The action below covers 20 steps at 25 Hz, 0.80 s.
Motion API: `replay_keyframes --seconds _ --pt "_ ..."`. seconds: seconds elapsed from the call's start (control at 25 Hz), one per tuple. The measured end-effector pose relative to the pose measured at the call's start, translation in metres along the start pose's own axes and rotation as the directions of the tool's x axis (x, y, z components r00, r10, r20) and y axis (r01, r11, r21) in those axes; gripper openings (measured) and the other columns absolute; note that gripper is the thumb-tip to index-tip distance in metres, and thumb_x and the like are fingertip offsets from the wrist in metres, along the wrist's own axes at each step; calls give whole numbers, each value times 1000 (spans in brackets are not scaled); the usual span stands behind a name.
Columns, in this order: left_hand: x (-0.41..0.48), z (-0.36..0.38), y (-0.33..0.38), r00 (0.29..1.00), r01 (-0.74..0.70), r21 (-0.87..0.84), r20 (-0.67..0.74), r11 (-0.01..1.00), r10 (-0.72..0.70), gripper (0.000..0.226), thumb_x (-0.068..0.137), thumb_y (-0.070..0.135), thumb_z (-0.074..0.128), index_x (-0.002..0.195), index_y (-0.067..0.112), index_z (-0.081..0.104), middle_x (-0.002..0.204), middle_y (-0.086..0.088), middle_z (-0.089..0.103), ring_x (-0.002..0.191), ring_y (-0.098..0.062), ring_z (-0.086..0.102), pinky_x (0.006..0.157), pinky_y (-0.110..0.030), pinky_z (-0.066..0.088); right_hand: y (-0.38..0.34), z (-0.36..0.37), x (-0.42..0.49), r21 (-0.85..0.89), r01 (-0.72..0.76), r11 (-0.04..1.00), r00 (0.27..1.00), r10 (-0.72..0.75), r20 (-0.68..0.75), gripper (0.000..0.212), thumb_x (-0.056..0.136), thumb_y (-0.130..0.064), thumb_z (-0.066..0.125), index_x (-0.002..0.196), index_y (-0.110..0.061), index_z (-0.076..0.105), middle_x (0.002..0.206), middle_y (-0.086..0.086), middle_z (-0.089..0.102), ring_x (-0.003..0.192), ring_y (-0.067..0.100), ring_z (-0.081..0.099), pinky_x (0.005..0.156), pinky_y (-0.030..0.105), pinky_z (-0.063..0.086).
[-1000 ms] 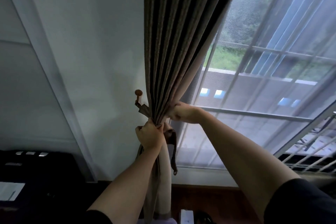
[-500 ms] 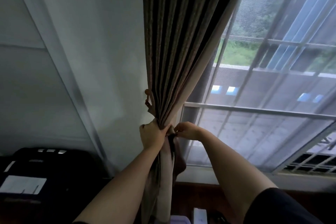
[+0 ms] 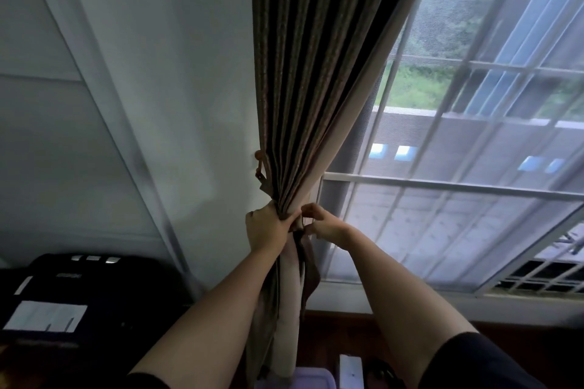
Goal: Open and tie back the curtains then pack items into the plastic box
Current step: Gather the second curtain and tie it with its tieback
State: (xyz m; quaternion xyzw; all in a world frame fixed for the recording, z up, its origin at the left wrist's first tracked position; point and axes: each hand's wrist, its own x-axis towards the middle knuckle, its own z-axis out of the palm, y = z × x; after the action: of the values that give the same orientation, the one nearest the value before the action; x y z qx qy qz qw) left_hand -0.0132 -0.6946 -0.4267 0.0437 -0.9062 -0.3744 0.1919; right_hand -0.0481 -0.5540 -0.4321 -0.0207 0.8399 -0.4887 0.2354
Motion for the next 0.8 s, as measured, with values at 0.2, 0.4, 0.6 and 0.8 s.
replay_keyframes --seconds 0.2,0.4,0.6,0.8 --pt "2 -2 -4 1000 3 -25 30 1000 -2 46 78 48 68 88 4 67 81 -12 72 78 -30 67 78 -35 48 -2 5 -2 71 19 997 999 -16 -41 29 80 12 48 99 -9 49 84 2 54 74 10 51 53 8 42" --pt "2 -1 -5 999 9 -41 43 999 -7 48 77 51 68 88 5 67 83 -12 73 80 -29 67 76 -33 49 7 8 -5 272 -1 962 1000 5 -13 25 79 13 44 86 -10 53 79 4 54 76 15 53 64 22 43" --pt "2 -3 -5 996 55 -31 66 998 -53 50 77 52 67 95 6 67 88 -13 72 87 -31 66 76 -33 49 1 1 -8 175 -85 981 993 68 99 22 72 -2 59 91 -13 60 87 13 58 84 25 56 70 31 44" --pt "0 -4 -4 995 36 -76 100 997 -28 46 80 45 68 99 4 66 90 -14 72 89 -30 66 77 -32 49 -14 -18 -14 -131 -46 990 994 58 88 12 80 1 60 87 -9 59 71 0 56 64 8 54 51 12 44"
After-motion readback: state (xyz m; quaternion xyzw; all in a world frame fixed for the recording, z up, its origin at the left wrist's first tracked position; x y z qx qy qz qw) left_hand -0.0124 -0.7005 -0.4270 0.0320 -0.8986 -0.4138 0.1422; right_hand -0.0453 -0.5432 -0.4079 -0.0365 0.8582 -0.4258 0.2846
